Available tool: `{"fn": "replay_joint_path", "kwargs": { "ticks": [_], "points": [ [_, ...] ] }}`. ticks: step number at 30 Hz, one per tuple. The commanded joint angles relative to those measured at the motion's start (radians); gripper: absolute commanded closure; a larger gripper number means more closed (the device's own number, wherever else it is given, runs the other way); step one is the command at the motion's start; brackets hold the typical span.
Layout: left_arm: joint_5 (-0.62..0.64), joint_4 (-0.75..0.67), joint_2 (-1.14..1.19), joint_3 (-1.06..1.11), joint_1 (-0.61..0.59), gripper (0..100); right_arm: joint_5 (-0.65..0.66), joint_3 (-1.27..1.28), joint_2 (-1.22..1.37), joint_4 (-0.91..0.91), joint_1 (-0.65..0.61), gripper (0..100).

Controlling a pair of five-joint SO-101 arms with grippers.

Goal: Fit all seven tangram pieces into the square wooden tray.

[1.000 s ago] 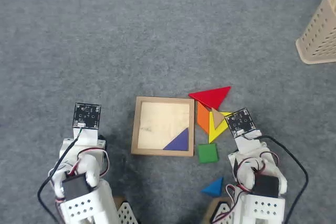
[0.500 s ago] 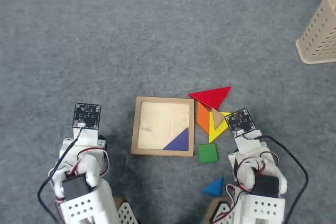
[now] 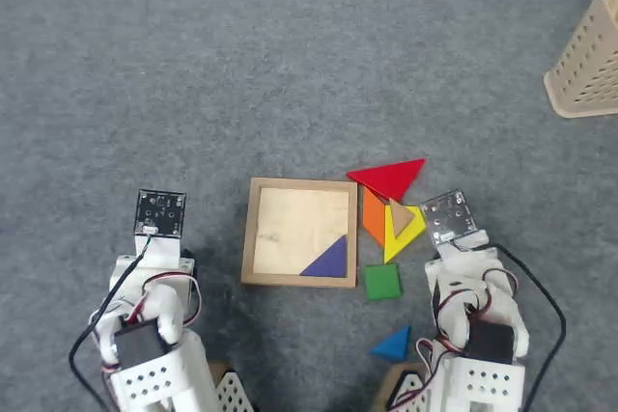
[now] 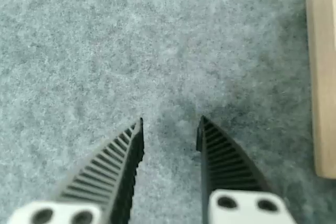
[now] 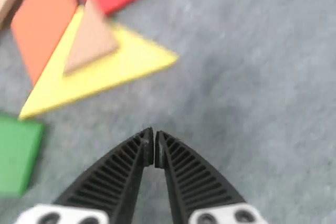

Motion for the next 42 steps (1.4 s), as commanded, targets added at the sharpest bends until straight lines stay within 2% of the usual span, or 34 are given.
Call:
{"fn": "replay_joint_path", "kwargs": {
  "ticks": [1, 6, 12, 15, 19, 24, 27, 33, 42],
  "points": [
    [0.005, 0.002, -0.015, -0.013, -0.003, 84, 0.008, -0.078, -0.016, -0.025, 0.013, 99.2],
    [0.005, 0.002, -0.015, -0.013, -0.003, 84, -0.012, -0.226, 0.073, 0.031, 0.013, 99.2],
    [0.005, 0.002, -0.015, -0.013, -0.003, 84, -0.135, -0.546, 0.584, 0.028, -0.007, 98.7],
    [0.005, 0.002, -0.015, -0.013, -0.003, 84, -0.227, -0.761, 0.901, 0.074, -0.101, 91.3],
    [0.005, 0.002, -0.015, -0.013, -0.003, 84, -0.416, -1.000, 1.276, 0.143, -0.300, 83.6],
    [0.005, 0.002, -0.015, -0.013, -0.003, 84, -0.480, -1.171, 1.587, 0.143, -0.417, 81.0],
    [0.005, 0.002, -0.015, -0.013, -0.003, 84, -0.519, -1.198, 1.675, 0.139, -0.417, 77.8],
    [0.005, 0.002, -0.015, -0.013, -0.003, 84, -0.580, -1.111, 1.718, -0.010, -0.406, 74.9],
    [0.005, 0.002, -0.015, -0.013, -0.003, 84, -0.675, -1.025, 1.730, -0.133, -0.278, 75.3]
  ]
}}
